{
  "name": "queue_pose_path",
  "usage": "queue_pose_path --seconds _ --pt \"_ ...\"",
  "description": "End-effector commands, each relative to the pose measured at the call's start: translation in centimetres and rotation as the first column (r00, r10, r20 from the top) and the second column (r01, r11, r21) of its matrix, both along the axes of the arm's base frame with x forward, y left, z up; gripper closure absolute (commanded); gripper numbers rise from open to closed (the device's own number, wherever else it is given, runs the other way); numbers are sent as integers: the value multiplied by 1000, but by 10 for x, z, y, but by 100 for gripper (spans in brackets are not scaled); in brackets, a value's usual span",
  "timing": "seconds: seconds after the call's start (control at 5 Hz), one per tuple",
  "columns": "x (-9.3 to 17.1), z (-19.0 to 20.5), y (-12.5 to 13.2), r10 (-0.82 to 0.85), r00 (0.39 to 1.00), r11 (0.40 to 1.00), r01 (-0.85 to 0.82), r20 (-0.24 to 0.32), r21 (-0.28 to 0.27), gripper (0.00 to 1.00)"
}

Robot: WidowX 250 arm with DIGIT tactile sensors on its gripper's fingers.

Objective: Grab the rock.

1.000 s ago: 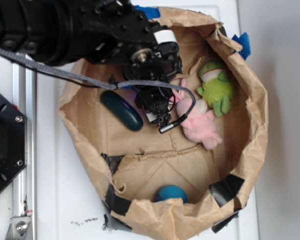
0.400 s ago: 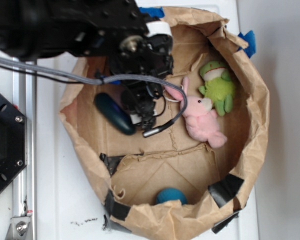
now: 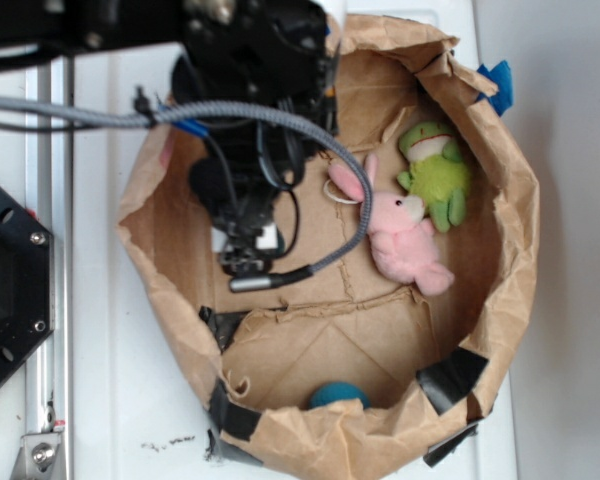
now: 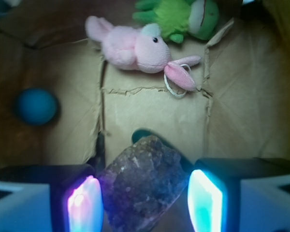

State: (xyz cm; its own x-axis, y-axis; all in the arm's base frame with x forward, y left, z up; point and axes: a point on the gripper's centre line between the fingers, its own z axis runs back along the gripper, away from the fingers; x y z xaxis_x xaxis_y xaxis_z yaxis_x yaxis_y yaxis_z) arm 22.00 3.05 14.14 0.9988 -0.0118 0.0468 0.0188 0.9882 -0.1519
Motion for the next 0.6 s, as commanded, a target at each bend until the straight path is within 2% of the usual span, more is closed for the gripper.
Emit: queue_pose_path --seconds 0.0,0.2,0.4 --pt "-6 60 0 -10 1000 996 11 -7 92 100" --pt "-9 66 0 2 999 997 -5 35 83 100" --pt "-8 65 1 7 999 996 -10 36 88 100"
